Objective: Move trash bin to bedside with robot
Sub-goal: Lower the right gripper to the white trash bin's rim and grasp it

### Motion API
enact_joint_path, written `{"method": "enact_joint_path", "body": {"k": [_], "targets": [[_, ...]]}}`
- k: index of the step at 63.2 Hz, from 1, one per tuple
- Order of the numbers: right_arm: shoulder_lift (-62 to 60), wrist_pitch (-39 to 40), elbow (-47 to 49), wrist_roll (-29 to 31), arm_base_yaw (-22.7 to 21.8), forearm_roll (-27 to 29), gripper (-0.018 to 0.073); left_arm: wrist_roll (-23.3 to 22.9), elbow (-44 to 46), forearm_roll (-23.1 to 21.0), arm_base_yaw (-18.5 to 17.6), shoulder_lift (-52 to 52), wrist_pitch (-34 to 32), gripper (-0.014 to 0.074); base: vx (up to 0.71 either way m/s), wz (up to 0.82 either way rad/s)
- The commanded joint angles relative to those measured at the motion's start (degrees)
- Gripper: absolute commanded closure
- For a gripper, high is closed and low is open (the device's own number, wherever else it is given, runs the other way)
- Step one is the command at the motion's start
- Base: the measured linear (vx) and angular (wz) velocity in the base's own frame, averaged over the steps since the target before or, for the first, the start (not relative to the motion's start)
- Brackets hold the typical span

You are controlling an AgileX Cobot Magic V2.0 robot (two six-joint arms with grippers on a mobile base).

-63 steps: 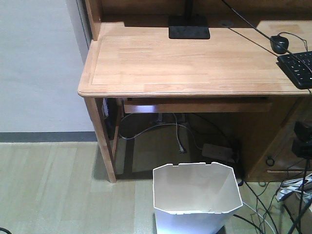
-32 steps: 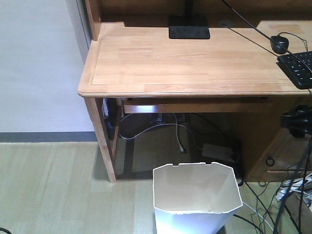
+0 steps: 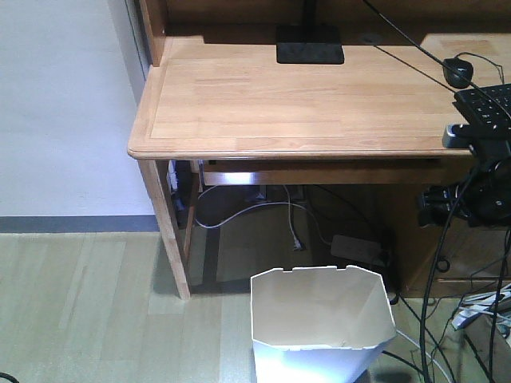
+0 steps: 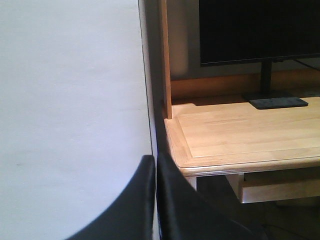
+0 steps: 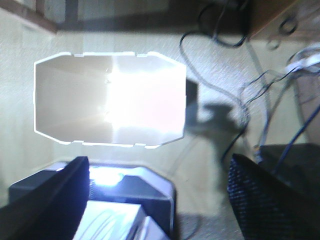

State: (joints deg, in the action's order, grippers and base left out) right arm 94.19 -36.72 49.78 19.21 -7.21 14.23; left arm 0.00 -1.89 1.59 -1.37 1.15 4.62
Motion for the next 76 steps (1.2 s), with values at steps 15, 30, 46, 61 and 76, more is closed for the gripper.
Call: {"method": "enact_joint_path", "body": {"k": [15, 30, 46, 61, 76], "targets": [[14.49, 11.43, 1.63, 22.41, -3.49, 14.08, 0.001, -0.79, -0.7, -0.59, 0.04, 0.42, -4.14, 0.0603, 0.0, 0.0], [29.24, 17.79, 5.15, 24.4, -3.49, 14.85, 0.0012, -0.79, -0.7, -0.59, 0.04, 0.42, -4.14, 0.0603, 0.0, 0.0], [44.33, 18.21, 13.97, 24.21, -1.14, 14.85, 0.0012, -0.79, -0.7, -0.59, 0.04, 0.42, -4.14, 0.0603, 0.0, 0.0], [57.71, 16.3, 25.34, 21.75, 0.26, 14.42, 0.0012, -0.79, -0.7, -0.59, 0.04, 0.42, -4.14, 0.0603, 0.0, 0.0], [66.93, 13.41, 35.0, 18.58, -0.33, 8.95, 0.0012, -0.79, -0.7, -0.59, 0.04, 0.42, -4.14, 0.0603, 0.0, 0.0]]}}
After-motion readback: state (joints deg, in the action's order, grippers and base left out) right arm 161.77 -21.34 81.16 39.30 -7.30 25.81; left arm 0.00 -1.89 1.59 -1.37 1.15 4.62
